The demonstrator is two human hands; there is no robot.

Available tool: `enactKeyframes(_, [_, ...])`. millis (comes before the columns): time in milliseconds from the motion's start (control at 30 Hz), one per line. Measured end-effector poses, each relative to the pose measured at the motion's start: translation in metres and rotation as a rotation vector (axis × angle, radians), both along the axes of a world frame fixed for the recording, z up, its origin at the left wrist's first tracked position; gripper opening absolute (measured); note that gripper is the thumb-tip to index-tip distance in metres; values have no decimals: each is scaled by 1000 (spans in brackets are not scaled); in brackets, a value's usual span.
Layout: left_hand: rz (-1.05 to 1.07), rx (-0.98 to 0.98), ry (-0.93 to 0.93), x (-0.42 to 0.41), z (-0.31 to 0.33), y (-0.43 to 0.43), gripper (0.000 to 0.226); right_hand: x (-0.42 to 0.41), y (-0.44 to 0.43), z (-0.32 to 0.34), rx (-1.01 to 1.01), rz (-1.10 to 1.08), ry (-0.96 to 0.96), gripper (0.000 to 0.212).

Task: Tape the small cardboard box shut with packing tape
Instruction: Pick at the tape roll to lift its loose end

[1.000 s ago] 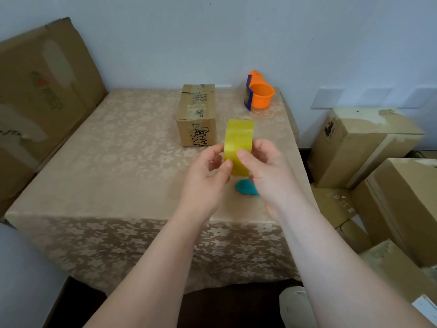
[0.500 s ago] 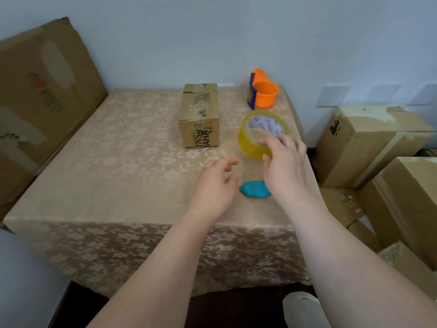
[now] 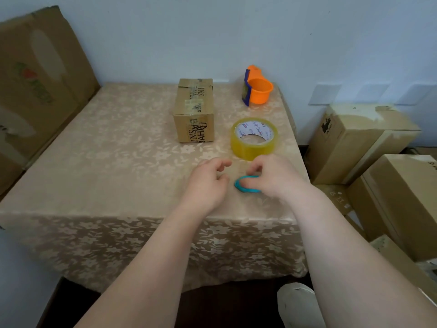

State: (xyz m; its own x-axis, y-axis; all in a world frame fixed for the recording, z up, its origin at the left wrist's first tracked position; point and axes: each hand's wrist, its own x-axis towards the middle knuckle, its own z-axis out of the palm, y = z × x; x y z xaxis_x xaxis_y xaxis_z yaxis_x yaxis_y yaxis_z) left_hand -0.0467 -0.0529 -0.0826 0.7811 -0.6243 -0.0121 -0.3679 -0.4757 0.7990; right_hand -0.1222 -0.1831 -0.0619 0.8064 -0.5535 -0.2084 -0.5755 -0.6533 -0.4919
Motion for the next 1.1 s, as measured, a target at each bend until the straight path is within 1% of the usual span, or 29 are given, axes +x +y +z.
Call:
enactKeyframes(100, [2, -13, 29, 0, 1, 3, 32, -2, 0, 2, 105, 12, -49, 22])
enactKeyframes(200, [7, -19, 49, 1, 3, 6, 32, 0, 3, 4, 195, -23, -145, 27])
enactKeyframes(267, [12, -29, 66, 3, 4, 8, 31, 4, 5, 8, 204, -106, -270, 25])
enactKeyframes(367, [29, -55, 100, 4, 6, 9, 29, 12, 1, 15, 253, -293, -545, 25])
enactKeyframes(400, [36, -58, 107, 5, 6, 10, 28, 15, -1, 16, 240, -348, -621, 25])
enactKeyframes(433, [40, -59, 115, 5, 6, 10, 28, 18, -2, 17, 174, -395, -672, 22])
enactKeyframes(500, [41, -58, 128, 6, 7, 11, 28, 22, -3, 16, 6, -457, -726, 16])
enactKeyframes(533, [42, -62, 131, 6, 7, 11, 28, 23, -3, 14, -33, -462, -741, 16])
enactKeyframes(600, [50, -69, 137, 7, 8, 12, 27, 25, -3, 7, -39, -400, -699, 21])
enactKeyframes(700, [60, -74, 125, 7, 9, 14, 28, 28, -4, -9, -108, -235, -554, 26])
enactKeyframes(767, [71, -62, 69, 8, 11, 14, 29, 30, -4, -14, -141, -191, -445, 28])
enactKeyframes(833, [101, -21, -40, 12, 15, 14, 32, 31, -4, -16, -138, -160, -373, 36])
enactKeyframes(867, [122, 3, -110, 16, 18, 13, 34, 31, -4, -17, -138, -146, -374, 39])
enactKeyframes(933, [166, 43, -269, 28, 25, 12, 39, 32, -5, -20, -147, -124, -377, 39])
enactKeyframes(1000, [177, 87, -418, 44, 30, 7, 46, 37, -9, -24, -196, -89, -318, 37])
enactKeyframes(1033, [165, 120, -468, 52, 33, 3, 50, 40, -11, -26, -216, -73, -276, 37])
enactKeyframes(1100, [116, 209, -511, 65, 38, -7, 56, 48, -16, -26, -226, -57, -215, 37])
